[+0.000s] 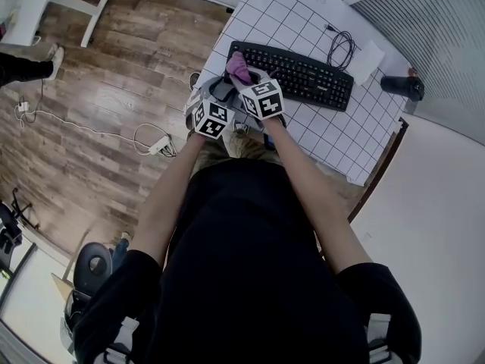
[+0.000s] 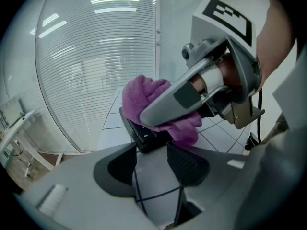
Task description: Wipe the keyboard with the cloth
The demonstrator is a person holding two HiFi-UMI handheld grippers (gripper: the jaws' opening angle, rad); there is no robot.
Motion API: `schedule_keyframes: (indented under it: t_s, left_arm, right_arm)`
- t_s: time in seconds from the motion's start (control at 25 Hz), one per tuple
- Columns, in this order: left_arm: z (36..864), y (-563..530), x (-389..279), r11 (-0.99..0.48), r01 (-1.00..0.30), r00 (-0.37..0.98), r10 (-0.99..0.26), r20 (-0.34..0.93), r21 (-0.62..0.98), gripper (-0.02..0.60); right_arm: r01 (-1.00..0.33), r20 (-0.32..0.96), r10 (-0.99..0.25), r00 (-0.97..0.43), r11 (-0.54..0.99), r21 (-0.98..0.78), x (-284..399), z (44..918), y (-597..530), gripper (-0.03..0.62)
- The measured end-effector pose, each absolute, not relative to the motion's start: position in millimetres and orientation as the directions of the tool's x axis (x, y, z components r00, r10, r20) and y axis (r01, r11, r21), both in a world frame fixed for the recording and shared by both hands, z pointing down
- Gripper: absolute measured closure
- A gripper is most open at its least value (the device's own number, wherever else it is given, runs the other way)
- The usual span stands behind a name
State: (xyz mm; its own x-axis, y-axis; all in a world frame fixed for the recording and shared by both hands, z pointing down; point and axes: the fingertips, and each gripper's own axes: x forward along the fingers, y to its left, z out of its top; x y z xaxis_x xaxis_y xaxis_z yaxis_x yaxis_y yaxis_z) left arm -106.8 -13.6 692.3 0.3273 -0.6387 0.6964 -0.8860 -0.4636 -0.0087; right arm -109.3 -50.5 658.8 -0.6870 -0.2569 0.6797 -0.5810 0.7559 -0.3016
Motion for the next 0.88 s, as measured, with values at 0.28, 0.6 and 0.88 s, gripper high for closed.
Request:
schedule_keyframes:
  t_s: [0.28,0.6,0.88]
  left_arm:
    - [692,-5,-103,-0.500,-0.865,0.366,-0.584,0.724,0.034,0.351]
    - [629,-28,-68,-0.524,-0.852,0.413,-0.677,0.610,-0.004,0.358]
    - [512,-56,-16,-0.529,-0.844,0.463,-0.803,0.374,-0.091,0.456]
  right_arm:
    - [-0.520,0.529,-0.251,-0.811,0.723,-0.454,-101,614,-55,0.484]
    - [-0.630,0.451,-0.464,-0.763,0.690,-0.356,-12,563,-79,0.484]
    - [-0.740,0.300,-0.680,-0.669,0.647,-0.185,60,486,-77,0.484]
